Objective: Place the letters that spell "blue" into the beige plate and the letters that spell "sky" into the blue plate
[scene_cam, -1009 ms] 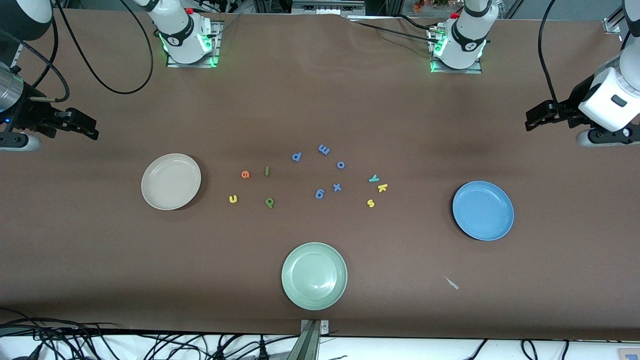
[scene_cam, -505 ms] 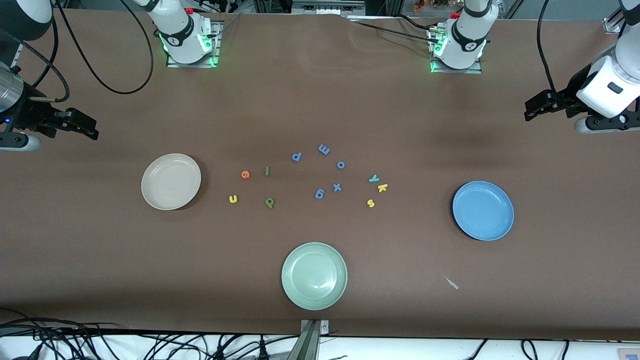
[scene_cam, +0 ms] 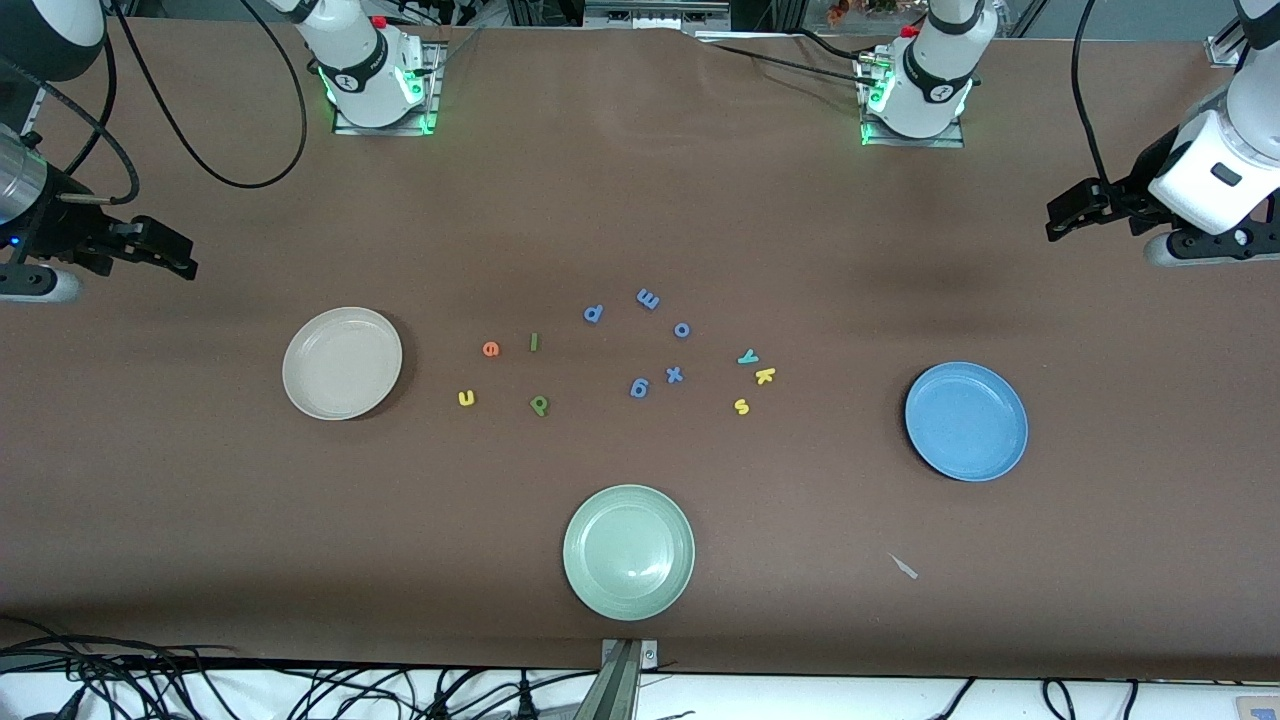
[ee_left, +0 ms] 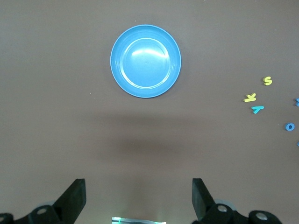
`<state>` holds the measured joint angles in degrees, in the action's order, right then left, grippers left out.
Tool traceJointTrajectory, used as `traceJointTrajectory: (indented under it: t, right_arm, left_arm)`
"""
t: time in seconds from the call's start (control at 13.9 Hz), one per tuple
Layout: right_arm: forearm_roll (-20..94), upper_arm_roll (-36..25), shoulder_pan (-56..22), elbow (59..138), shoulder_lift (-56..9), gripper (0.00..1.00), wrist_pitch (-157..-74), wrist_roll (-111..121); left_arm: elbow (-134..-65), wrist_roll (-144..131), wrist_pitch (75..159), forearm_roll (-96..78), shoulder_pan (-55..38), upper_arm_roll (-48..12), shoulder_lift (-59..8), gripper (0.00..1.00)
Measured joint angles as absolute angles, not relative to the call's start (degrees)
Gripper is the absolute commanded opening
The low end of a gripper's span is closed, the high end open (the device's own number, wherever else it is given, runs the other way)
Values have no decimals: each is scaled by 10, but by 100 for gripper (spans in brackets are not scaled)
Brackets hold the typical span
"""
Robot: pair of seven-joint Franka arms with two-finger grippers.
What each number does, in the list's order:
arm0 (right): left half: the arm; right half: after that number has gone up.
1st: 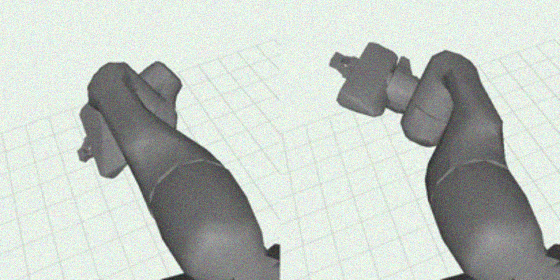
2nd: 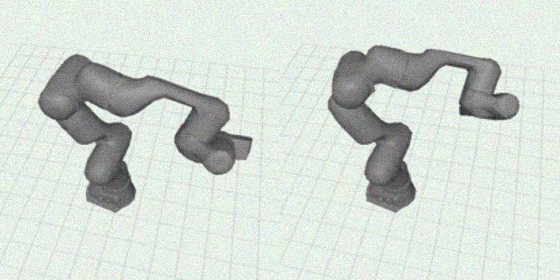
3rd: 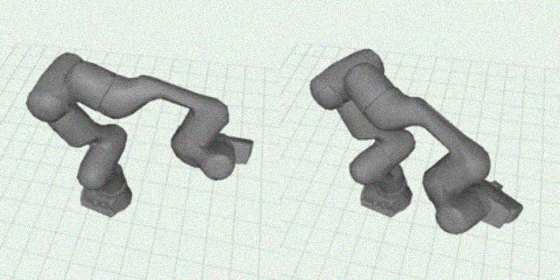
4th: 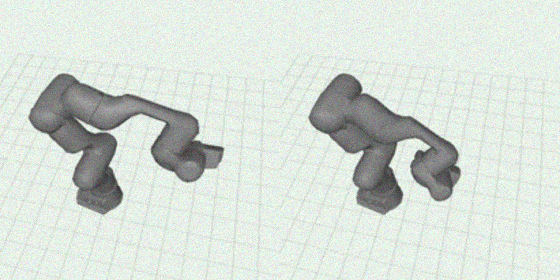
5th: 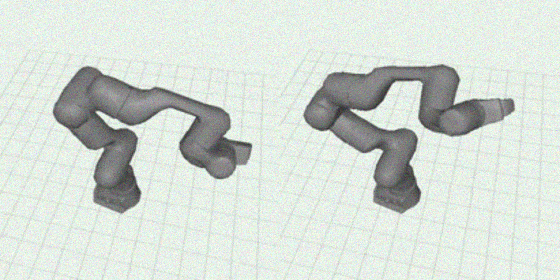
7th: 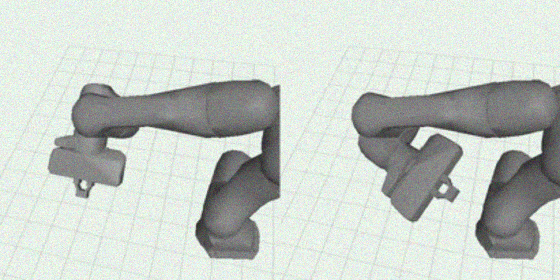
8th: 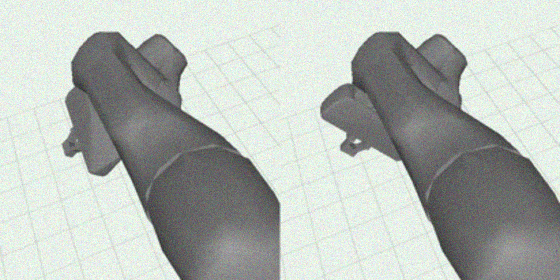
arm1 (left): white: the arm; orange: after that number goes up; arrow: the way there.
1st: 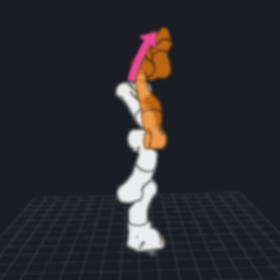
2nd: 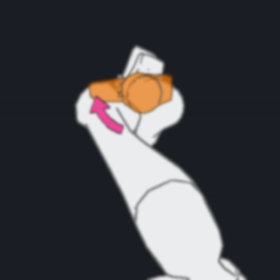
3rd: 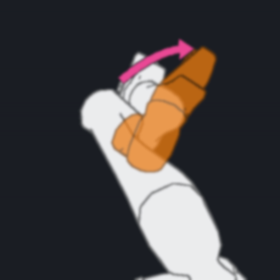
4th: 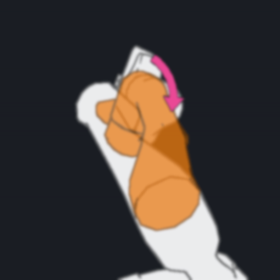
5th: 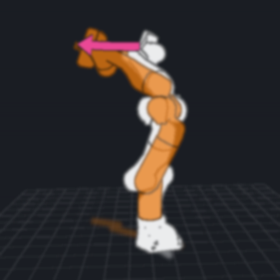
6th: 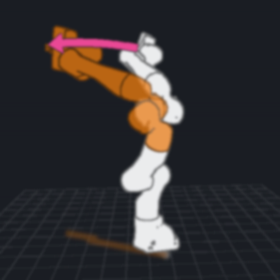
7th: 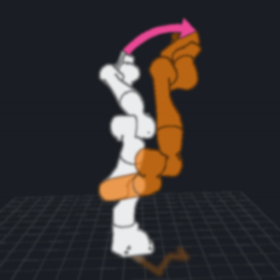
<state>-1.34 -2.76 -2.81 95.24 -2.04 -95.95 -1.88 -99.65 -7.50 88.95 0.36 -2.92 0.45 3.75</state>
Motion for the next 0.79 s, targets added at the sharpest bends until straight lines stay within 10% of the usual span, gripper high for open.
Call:
traceJointTrajectory:
  t: [0.79]
  right_arm:
    - [-13,-28,-28,952,-20,100,-959,-19]
  left_arm:
    - [-992,-76,889,4,-29,-18,40,100]
